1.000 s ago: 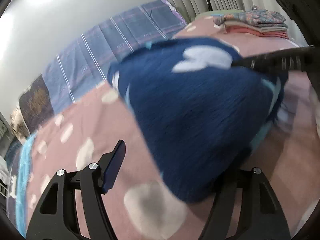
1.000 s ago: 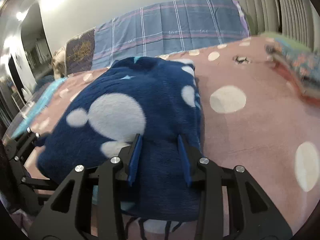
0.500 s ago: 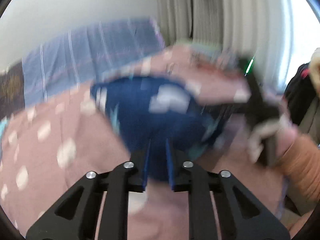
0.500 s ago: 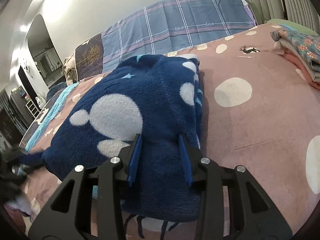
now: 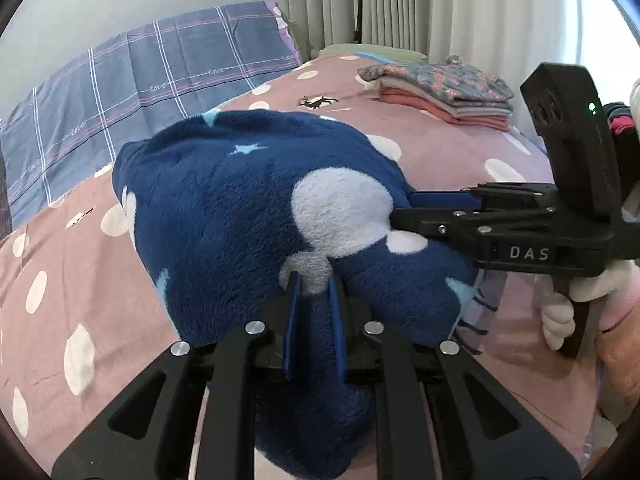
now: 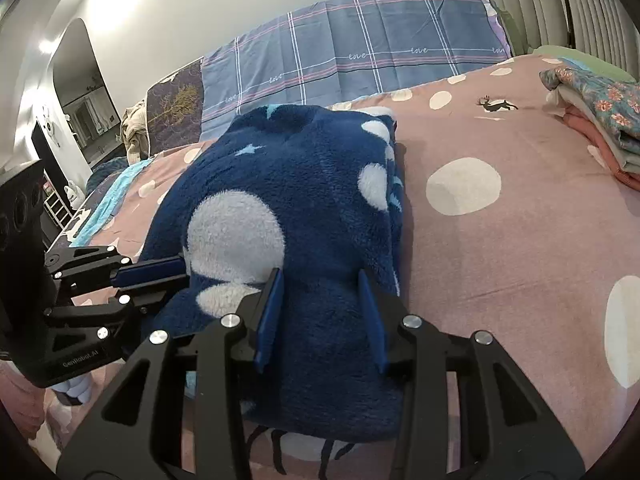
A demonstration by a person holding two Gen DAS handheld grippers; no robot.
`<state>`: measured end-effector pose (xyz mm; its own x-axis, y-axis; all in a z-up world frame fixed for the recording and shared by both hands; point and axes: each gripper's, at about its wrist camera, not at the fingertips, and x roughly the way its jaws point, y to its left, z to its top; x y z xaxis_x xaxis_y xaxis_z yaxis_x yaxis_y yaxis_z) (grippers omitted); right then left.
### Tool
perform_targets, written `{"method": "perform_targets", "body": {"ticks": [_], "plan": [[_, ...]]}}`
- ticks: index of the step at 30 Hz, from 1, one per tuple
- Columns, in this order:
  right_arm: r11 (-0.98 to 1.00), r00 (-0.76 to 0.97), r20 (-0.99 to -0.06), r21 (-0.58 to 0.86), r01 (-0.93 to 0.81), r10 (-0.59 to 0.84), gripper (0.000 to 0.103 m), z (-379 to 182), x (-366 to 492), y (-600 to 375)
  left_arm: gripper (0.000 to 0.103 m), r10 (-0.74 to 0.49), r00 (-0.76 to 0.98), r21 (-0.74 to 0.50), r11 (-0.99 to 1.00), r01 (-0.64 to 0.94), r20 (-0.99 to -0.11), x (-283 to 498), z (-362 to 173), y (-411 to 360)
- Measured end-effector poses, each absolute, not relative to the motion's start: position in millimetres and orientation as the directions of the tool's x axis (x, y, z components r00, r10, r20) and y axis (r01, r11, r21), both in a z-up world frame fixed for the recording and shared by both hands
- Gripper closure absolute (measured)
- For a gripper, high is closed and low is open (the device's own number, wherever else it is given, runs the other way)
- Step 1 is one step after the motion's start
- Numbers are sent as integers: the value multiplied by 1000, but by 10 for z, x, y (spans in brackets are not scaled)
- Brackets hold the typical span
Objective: Fold small clothes
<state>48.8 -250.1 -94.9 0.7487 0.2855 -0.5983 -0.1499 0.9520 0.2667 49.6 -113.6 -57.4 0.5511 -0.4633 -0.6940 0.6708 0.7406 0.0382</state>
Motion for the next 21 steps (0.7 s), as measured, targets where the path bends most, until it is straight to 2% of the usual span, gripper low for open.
{"method": "perform_targets", "body": {"ticks": [2,4,6,7,9,10,11,13,15,16,19,21], "plan": [[971,767,-604,216,-106,218,66,-776,435,-2469,88,-496,559,0,748,664,-665,508,-365,-1063],[986,816,-563,159,-50,132,63,-499,380,-2453,88,-548,626,-1,753,658,-555,510,-44,-972],[978,841,-515,199,-71,165,62,-281,411,-2482,88,-534,696,70,768,637,-480,632,213,-1004],[971,848,-495,224,-86,189,62,-212,436,-2493,88,-526,705,78,773,630,-475,731,271,-1029],[961,855,-464,249,-124,230,62,-123,520,-2466,87,-512,694,63,781,622,-506,1076,282,-1073],[958,841,-480,246,-145,251,62,-181,603,-2415,87,-495,680,55,786,616,-542,1251,201,-1102],[954,816,-511,252,-161,272,60,-285,682,-2378,86,-457,653,44,798,600,-605,1491,9,-1135],[952,700,-650,262,-159,296,54,-852,966,-2297,85,-372,517,18,799,601,-771,1893,-674,-1231],[956,758,-584,224,-191,289,54,-1058,901,-2298,86,-441,534,-6,776,631,-721,1924,-845,-1193],[953,754,-588,242,-182,293,55,-1018,877,-2324,86,-462,508,-61,781,622,-727,1959,-797,-1164],[961,745,-609,208,-180,271,54,-961,857,-2288,86,-421,534,20,772,635,-734,1886,-768,-1241],[961,728,-628,208,-183,275,54,-902,871,-2314,86,-429,540,14,774,633,-724,1853,-679,-1233]]}}
